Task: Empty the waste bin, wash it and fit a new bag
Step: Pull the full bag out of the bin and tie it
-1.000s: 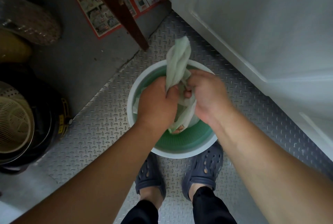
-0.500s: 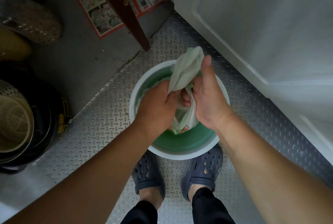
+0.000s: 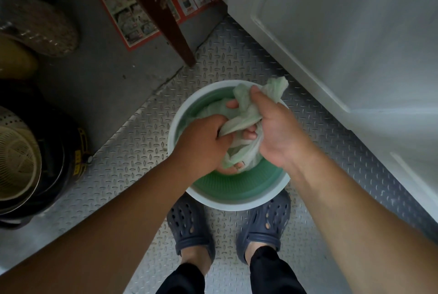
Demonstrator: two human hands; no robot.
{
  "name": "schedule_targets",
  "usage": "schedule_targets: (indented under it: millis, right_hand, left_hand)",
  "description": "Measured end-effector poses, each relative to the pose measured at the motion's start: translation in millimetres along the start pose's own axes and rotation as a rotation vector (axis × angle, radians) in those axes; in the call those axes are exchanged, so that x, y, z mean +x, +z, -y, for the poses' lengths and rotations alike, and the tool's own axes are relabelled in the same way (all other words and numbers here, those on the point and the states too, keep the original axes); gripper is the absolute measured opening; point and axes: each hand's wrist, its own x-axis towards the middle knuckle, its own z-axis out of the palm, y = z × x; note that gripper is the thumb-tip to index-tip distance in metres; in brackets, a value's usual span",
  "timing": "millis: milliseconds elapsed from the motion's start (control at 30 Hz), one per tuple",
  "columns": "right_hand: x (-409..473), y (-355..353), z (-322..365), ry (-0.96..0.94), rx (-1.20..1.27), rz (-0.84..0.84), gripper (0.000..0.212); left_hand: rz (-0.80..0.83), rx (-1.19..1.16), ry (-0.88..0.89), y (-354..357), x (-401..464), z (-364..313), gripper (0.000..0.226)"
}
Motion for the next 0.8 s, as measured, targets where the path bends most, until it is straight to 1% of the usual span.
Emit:
schedule_targets:
  millis: [33,100,167,233,300,333,367,433,467,600,667,733,800]
  right_hand:
    - [-0.5,-2.2,0.8,0.007,0.028,0.047,0.045]
    - [-1.6,-7.6,1.9,0.027,0.089,0.103,0.04]
    - [-3.6,-12.0,2.9,0.059,0.083,0.135,0.036]
    - [-6.2,-17.9,3.2,0.094,-0.013,0.163,0.034]
    - [-9.2,-22.3,3.5,0.131,-0.141,0.159,0.038]
    - [-11.2,-23.2,4.5,0.131,-0.231,0.151,0.037]
    - [-13.3,-23.1,5.7,0.105,-0.345,0.146,0.031]
    - [-15.9,-20.0,9.1,-0.004,-0.577,0.145,0.015]
    - [-16.2,-17.7,10.8,-0.059,-0.664,0.13,0.014]
    - [-12.8,-8.7,9.8,-0.309,-1.087,-0.053,0.022]
    - [-12.0,-6.5,6.3,-0.434,-1.271,-0.111,0.024]
    - [-10.1,-4.0,1.6,-0.533,-1.413,-0.162,0.027]
    - [-7.6,-1.4,-4.3,-0.643,-1.489,-0.23,0.023]
  left_hand:
    - [0.011,-0.051,-0.045,-1.2,3.2,1.1,0.009]
    - [0.016,-0.123,-0.094,-3.7,8.2,0.6,0.007]
    - [0.01,-0.154,-0.123,-5.9,11.3,-1.3,0.015]
    - [-0.004,-0.19,-0.165,-7.7,14.0,-3.0,0.02]
    - [-0.023,-0.235,-0.205,-9.4,15.9,-4.4,0.021]
    - [-0.03,-0.249,-0.216,-9.9,16.9,-4.9,0.021]
    - [-0.033,-0.254,-0.226,-10.4,17.5,-5.1,0.021]
    - [-0.032,-0.26,-0.249,-10.7,18.1,-5.3,0.021]
    - [-0.031,-0.271,-0.261,-10.6,18.5,-5.9,0.02]
    - [-0.054,-0.281,-0.298,-10.1,18.9,-10.9,0.013]
    - [-0.056,-0.296,-0.304,-11.1,17.4,-14.8,0.013]
    - [-0.051,-0.325,-0.304,-13.4,15.5,-19.7,0.014]
    - [-0.041,-0.364,-0.283,-15.3,13.5,-23.0,0.014]
